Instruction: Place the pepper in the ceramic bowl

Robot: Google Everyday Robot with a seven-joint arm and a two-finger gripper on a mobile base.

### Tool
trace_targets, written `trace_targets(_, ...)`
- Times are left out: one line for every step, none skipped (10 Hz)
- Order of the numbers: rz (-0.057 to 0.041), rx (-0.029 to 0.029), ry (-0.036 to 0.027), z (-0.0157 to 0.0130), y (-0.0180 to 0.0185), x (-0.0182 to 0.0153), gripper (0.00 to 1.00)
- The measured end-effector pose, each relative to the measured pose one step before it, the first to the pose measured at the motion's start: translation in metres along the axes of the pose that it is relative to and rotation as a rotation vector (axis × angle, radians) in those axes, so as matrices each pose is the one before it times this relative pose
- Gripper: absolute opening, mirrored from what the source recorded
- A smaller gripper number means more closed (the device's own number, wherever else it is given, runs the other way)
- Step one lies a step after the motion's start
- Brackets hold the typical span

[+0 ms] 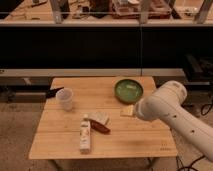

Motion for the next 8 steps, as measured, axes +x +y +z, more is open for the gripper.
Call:
trace_targets(-0.05894,0.05327,0.05104,0.00475,-0.00926,0.00464,0.8)
trace_targets(-0.02012,0.01764,0.01756,0.00172,-0.00342,0.0019,0.8)
trace_targets(-0.0099,0.00799,0.00703,0.00079,-0.00241,0.00093,0.8)
trace_targets(-0.00636,0.00376,0.00133,0.0001,-0.00188,0.00058,0.8)
trace_targets(-0.01135,0.00494,0.00043,0.00105,-0.00104,-0.00096,0.8)
trace_targets(-0.02833,0.01265,-0.00457,0.0067,-0.00092,-0.00655,0.8)
trace_targets(-0.0253,0.02983,-0.01088,0.01164,0.00075,-0.01475,0.8)
trace_targets(-0.02198,0.03621,-0.0033,0.01067,0.00271,-0.01538,0.8)
